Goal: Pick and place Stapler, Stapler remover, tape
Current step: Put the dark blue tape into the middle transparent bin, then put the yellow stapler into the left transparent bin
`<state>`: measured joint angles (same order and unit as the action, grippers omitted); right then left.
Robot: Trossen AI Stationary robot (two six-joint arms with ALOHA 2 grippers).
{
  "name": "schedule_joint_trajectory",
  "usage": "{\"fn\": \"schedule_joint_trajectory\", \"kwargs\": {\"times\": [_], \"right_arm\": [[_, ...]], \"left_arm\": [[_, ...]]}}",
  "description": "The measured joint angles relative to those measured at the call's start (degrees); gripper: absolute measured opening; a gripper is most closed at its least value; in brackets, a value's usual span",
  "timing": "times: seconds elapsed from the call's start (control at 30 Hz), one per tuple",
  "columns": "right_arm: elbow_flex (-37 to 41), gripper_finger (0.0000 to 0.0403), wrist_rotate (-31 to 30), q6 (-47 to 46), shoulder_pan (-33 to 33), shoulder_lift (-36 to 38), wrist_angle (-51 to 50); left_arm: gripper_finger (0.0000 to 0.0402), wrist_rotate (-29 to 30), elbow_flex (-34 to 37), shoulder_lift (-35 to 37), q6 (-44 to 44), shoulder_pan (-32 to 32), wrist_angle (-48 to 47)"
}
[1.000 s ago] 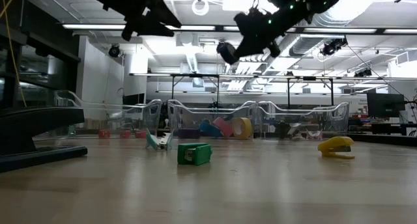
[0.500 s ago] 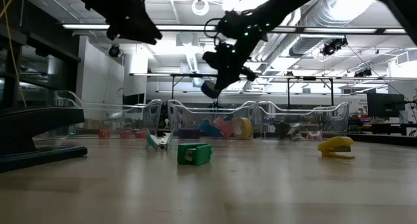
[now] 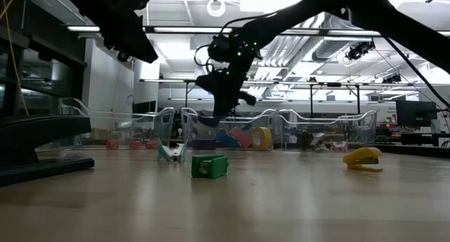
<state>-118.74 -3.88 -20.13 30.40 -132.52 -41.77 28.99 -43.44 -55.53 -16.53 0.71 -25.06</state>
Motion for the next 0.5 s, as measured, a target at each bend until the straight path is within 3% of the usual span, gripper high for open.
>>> {"fn": "schedule_joint_trajectory", "kwargs": {"times": [0.3,0.5], "right_arm": [[2.65,0.0035,4.04,-5.07,0.36,-0.89,-1.67],[2.64,0.0090,4.72,-4.55,0.21,-0.86,-1.77]], "left_arm": [[0.0168,-1.64,0.00,0.00,-1.77,0.00,-2.75],[0.0168,-2.46,0.00,0.00,-1.77,0.00,-2.58]]}}
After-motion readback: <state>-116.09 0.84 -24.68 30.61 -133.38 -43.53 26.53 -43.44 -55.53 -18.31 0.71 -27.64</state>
